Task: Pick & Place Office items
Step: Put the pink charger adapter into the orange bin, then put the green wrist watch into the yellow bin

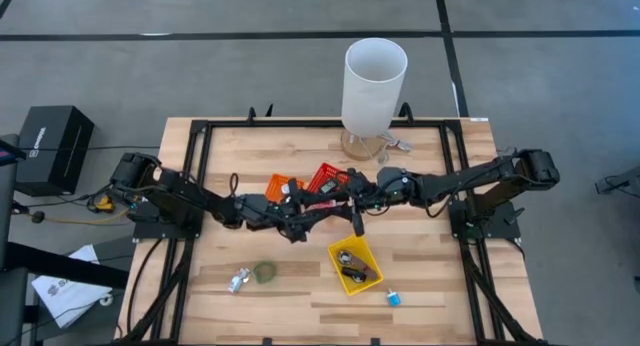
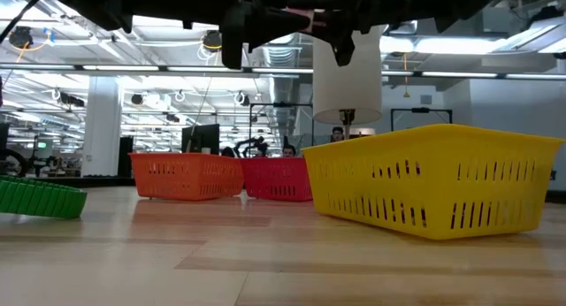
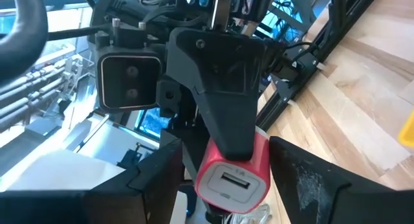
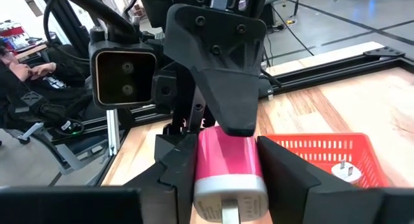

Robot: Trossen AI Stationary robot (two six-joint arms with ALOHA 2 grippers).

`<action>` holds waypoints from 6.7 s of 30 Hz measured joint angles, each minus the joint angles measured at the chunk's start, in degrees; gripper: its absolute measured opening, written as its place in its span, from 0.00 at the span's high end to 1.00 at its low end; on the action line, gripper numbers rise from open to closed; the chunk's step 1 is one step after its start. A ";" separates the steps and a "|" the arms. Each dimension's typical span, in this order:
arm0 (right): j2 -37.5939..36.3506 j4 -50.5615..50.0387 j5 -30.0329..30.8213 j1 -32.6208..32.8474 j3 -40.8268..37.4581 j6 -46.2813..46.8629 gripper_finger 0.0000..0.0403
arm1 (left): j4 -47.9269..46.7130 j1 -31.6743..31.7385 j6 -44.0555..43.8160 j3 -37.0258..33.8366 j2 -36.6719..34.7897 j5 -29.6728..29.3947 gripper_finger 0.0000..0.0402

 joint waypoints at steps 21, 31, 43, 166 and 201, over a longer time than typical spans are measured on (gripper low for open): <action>0.00 -0.29 -0.30 0.07 0.02 -0.02 0.57 | 0.62 1.34 -0.13 0.00 0.02 5.78 0.63; 0.00 -0.98 0.04 -0.09 0.02 -0.04 0.56 | 0.26 0.52 -0.62 0.00 0.02 -1.06 0.67; 0.02 -3.83 -0.11 -0.74 0.02 2.89 0.54 | -1.44 -3.78 -5.38 0.02 0.02 -13.06 0.68; 0.00 -9.18 -0.11 -0.72 0.02 5.35 0.48 | -65.27 0.45 -81.67 -6.40 -33.24 8.67 0.58; -0.15 -16.02 -5.03 7.08 0.00 1.75 0.48 | -61.85 -4.69 -81.99 -6.40 -33.22 8.63 0.58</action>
